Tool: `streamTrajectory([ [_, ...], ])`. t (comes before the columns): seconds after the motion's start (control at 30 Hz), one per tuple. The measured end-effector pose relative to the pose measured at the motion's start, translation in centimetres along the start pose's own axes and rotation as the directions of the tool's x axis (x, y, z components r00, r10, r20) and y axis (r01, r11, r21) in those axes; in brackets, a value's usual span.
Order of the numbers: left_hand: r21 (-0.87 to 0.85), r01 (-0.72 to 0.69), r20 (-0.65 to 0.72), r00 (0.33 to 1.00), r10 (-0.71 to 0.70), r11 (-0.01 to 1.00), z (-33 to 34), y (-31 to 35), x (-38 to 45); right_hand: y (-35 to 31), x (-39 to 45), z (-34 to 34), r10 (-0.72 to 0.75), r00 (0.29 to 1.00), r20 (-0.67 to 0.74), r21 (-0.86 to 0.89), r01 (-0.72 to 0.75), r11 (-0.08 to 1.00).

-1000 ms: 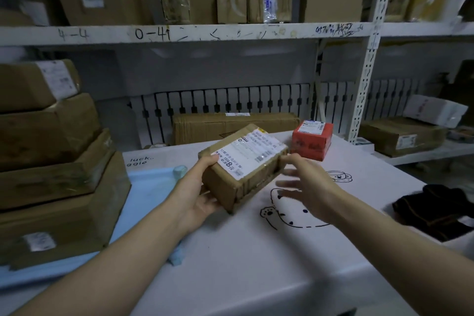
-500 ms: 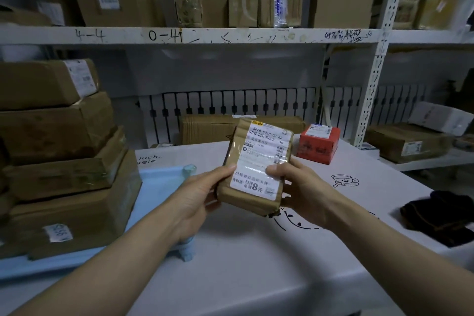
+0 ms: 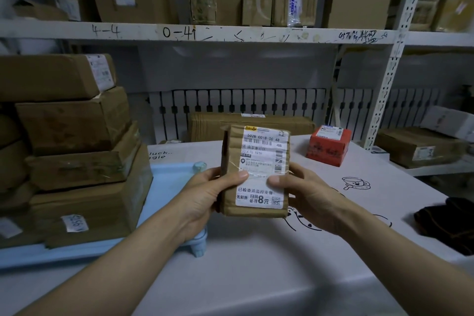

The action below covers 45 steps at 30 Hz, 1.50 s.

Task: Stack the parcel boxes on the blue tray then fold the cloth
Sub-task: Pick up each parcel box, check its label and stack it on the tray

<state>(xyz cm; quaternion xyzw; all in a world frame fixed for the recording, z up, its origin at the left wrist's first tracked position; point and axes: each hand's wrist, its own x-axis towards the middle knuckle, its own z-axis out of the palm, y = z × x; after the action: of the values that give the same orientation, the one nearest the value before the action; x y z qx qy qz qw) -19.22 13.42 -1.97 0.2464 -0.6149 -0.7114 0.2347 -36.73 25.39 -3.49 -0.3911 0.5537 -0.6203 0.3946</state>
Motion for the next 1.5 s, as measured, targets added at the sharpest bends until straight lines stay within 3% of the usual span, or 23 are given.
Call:
streamTrajectory([
  [0.17,0.053,-0.069,0.010,0.998,0.069,0.996,-0.9,-0.6,0.7,0.1,-0.5,-0.3,0.008,0.997,0.071,-0.088,-0.002,0.996],
  [0.3,0.285,-0.150,-0.006,0.987,0.158,0.947,-1.3,-1.0,1.0,0.3,-0.4,-0.6,-0.083,0.996,0.018,-0.131,0.085,0.988],
  [0.43,0.357,-0.233,0.006,0.969,0.248,0.904,-1.2,-1.0,1.1,0.5,-0.1,-0.7,-0.168,0.986,-0.018,-0.257,0.158,0.953],
  [0.67,0.322,-0.276,0.013,0.958,0.287,0.906,-0.9,-0.9,1.1,0.7,-0.2,-0.5,-0.223,0.974,-0.035,-0.307,0.201,0.930],
  [1.0,0.193,-0.196,0.003,0.980,0.199,0.961,-1.5,-1.2,1.5,1.1,-0.6,-1.6,-0.128,0.987,-0.098,-0.340,0.088,0.936],
  [1.27,0.249,-0.227,-0.142,0.953,0.268,0.941,-1.1,-0.6,1.6,0.5,-0.3,-1.3,-0.231,0.941,-0.247,-0.349,0.136,0.927],
  [1.37,0.490,-0.303,-0.116,0.907,0.406,0.817,-1.1,-0.4,1.5,0.4,-0.3,-1.2,-0.281,0.917,-0.282,-0.428,0.142,0.892],
  [1.5,0.781,-0.421,0.072,0.793,0.604,0.461,-0.6,0.1,1.2,0.2,-0.2,-1.1,-0.399,0.877,-0.267,-0.596,0.175,0.784],
])
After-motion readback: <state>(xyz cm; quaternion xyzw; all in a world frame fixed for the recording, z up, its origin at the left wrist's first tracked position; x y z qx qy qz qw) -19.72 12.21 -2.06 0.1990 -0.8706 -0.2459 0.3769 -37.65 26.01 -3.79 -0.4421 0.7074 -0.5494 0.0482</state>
